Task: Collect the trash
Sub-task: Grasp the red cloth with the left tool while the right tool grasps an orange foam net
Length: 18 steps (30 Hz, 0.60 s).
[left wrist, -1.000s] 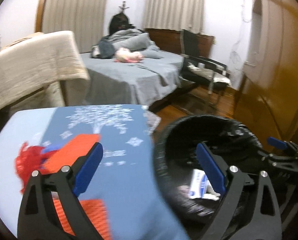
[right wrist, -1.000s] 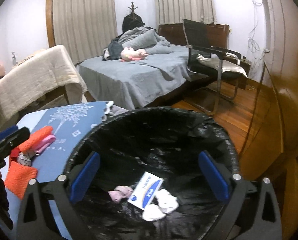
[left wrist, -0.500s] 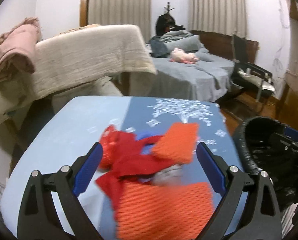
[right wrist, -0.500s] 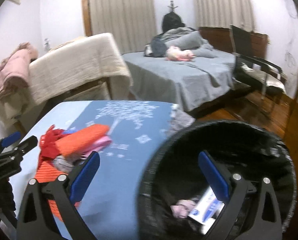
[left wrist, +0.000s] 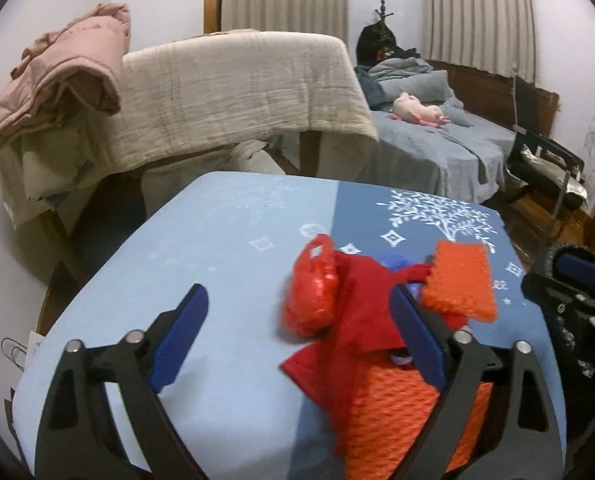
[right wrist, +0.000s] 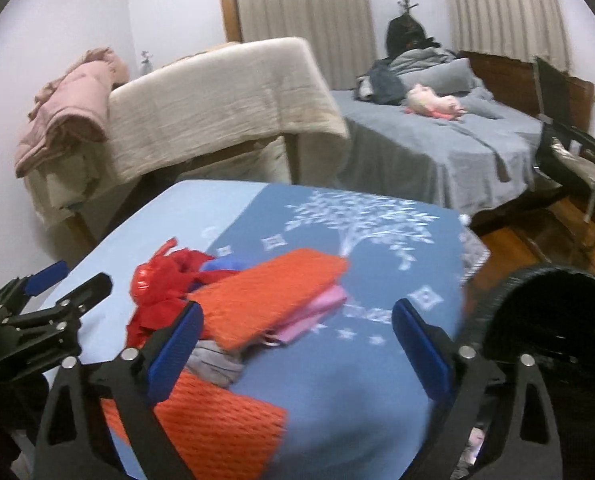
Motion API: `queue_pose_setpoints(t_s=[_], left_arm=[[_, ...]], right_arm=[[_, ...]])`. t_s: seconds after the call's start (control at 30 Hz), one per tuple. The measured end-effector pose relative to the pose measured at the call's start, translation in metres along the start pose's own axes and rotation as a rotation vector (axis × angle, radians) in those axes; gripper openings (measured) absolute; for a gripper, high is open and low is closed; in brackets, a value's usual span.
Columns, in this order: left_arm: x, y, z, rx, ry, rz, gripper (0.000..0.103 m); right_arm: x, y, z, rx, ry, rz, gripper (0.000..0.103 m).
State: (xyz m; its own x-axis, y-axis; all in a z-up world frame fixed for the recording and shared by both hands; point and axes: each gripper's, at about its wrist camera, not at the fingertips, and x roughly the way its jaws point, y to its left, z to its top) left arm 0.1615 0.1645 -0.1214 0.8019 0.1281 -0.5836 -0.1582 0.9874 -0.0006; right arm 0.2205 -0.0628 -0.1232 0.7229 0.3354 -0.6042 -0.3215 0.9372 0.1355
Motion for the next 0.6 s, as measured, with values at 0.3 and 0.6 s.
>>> queue_pose_setpoints(t_s=[0.3,0.6], left_arm=[[0.012,0.02,-0.001,-0.028,0.013,0.028,0.083],[0.018,0.018,-0.004,-0.029,0.027,0.001,0.082]], right_arm=[[0.038,0.039,-0.001,-0.075,0.066,0.073,0.078],[0.054,0.036,-0.009,-0.109,0.138,0.105,0.032]])
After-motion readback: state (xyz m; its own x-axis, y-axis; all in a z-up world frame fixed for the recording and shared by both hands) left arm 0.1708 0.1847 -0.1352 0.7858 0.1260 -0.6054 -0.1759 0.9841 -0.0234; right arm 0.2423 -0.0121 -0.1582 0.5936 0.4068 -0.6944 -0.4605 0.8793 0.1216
